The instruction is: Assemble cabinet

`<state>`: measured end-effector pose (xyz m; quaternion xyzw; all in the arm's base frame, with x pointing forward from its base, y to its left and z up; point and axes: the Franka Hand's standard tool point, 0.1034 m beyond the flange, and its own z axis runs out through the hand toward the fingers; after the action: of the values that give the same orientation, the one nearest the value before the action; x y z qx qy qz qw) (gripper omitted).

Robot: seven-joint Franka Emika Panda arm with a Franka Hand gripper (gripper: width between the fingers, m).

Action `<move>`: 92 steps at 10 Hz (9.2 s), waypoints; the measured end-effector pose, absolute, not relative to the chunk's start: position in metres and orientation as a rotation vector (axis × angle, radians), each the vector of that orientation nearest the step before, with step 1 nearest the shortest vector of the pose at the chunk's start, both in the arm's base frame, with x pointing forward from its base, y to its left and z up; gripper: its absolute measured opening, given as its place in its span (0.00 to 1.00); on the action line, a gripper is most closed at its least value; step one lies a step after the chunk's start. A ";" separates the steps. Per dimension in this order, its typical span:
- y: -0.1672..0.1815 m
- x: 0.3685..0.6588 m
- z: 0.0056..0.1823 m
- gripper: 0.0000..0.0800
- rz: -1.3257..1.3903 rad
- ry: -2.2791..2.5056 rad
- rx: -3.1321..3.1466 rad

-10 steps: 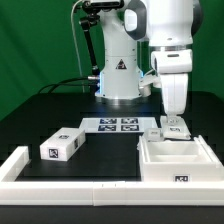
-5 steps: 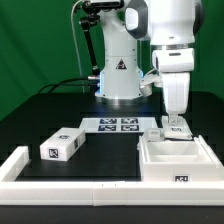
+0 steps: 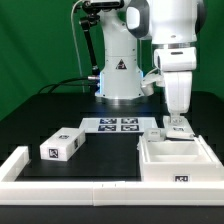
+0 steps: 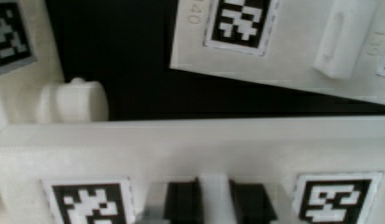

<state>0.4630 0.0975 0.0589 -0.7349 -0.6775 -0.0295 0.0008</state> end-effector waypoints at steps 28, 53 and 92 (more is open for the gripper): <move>0.105 0.464 0.062 0.09 -0.036 -2.152 -2.275; 0.098 0.470 0.060 0.09 -0.028 -2.141 -2.279; 0.095 0.592 0.058 0.22 -0.151 -2.178 -2.254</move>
Offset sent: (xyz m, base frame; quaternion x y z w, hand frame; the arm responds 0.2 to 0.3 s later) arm 0.0145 0.0060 0.0016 -0.0062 -0.0016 0.0018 1.0000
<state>0.5925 0.0946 0.0584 -0.7183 -0.6940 -0.0480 0.0018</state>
